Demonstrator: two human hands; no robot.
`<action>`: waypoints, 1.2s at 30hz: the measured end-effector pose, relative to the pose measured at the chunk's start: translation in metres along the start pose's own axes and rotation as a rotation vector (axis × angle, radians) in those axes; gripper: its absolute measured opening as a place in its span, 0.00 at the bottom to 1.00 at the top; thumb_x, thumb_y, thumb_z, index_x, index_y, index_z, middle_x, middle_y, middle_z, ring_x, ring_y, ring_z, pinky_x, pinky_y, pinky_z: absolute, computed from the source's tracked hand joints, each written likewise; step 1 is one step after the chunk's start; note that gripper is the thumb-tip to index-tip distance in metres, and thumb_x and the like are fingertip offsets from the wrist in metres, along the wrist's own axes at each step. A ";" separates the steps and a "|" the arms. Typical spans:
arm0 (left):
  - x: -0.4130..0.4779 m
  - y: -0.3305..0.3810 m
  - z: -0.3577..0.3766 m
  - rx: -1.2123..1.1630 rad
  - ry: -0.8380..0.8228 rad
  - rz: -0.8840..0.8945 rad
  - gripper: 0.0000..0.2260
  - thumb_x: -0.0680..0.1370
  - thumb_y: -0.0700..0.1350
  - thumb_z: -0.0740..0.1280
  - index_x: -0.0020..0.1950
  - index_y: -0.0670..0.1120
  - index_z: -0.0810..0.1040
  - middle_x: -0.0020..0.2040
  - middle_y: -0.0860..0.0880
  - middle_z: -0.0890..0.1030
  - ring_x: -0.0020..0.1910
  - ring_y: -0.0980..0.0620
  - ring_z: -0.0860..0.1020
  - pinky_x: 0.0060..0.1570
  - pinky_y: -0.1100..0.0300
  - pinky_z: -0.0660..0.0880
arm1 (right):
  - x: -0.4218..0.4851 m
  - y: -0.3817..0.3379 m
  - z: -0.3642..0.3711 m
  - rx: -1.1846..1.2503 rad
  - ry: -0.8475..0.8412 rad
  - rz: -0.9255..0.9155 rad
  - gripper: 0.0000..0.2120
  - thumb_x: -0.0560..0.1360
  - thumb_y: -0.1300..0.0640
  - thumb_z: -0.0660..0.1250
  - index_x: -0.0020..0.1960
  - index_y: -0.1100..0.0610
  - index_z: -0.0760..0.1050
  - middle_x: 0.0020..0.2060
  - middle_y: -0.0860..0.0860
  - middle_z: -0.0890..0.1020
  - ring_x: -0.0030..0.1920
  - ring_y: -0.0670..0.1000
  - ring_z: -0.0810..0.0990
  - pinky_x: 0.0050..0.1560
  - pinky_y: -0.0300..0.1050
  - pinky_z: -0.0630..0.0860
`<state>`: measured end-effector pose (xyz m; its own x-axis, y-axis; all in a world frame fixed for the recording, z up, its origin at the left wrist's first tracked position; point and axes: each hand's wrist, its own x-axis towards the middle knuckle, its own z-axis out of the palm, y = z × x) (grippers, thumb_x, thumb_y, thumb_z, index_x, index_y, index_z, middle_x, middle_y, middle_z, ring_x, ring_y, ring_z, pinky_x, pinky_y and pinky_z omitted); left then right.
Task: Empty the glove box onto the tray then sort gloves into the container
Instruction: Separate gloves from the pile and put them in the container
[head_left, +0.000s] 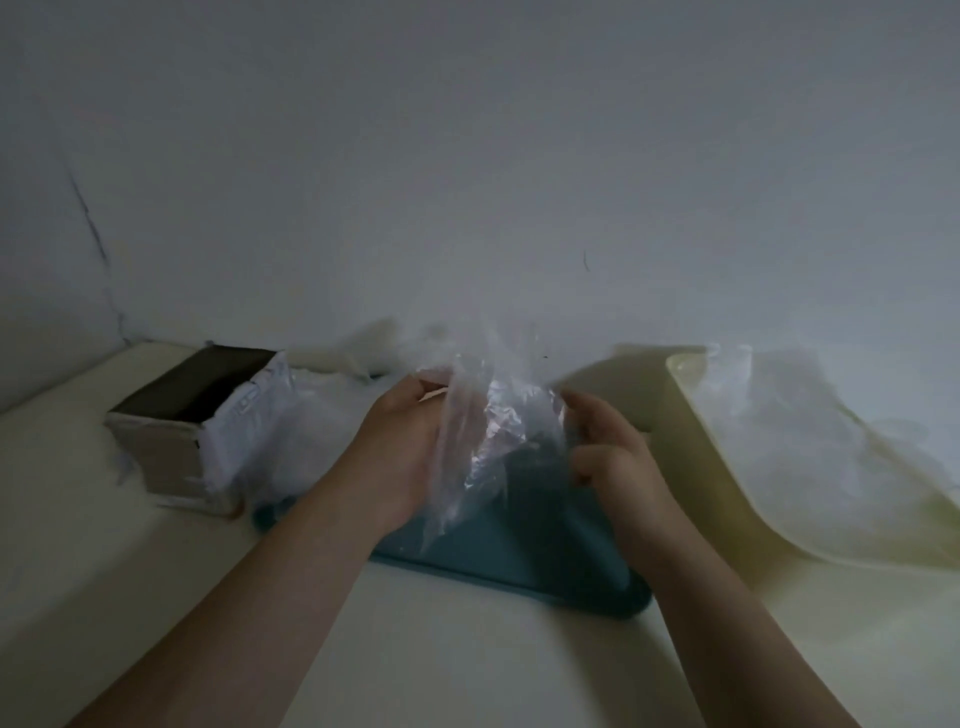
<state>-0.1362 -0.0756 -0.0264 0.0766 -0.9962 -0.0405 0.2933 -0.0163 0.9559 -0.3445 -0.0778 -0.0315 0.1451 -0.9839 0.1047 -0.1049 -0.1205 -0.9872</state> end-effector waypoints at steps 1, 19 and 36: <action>0.000 0.001 -0.002 -0.048 -0.042 -0.024 0.03 0.82 0.42 0.68 0.54 0.45 0.81 0.43 0.47 0.82 0.38 0.52 0.82 0.36 0.60 0.79 | 0.000 0.004 0.000 -0.019 -0.020 0.005 0.28 0.71 0.73 0.63 0.66 0.51 0.77 0.55 0.46 0.86 0.57 0.46 0.84 0.52 0.43 0.80; -0.001 0.005 -0.003 0.091 0.267 0.180 0.13 0.74 0.40 0.70 0.59 0.45 0.81 0.56 0.44 0.85 0.51 0.50 0.84 0.51 0.56 0.80 | 0.002 0.000 0.010 0.356 0.233 0.174 0.06 0.82 0.58 0.68 0.54 0.59 0.82 0.41 0.56 0.86 0.38 0.53 0.84 0.26 0.40 0.75; -0.030 -0.010 0.024 1.078 -0.232 0.911 0.13 0.75 0.41 0.74 0.57 0.52 0.80 0.55 0.57 0.77 0.48 0.60 0.75 0.47 0.55 0.79 | -0.009 -0.018 0.011 0.192 -0.140 0.129 0.13 0.81 0.64 0.66 0.38 0.57 0.80 0.29 0.55 0.78 0.23 0.47 0.66 0.24 0.39 0.61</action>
<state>-0.1640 -0.0475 -0.0280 -0.3446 -0.6834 0.6436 -0.6350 0.6746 0.3763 -0.3328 -0.0652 -0.0162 0.2788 -0.9599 -0.0283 0.0549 0.0453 -0.9975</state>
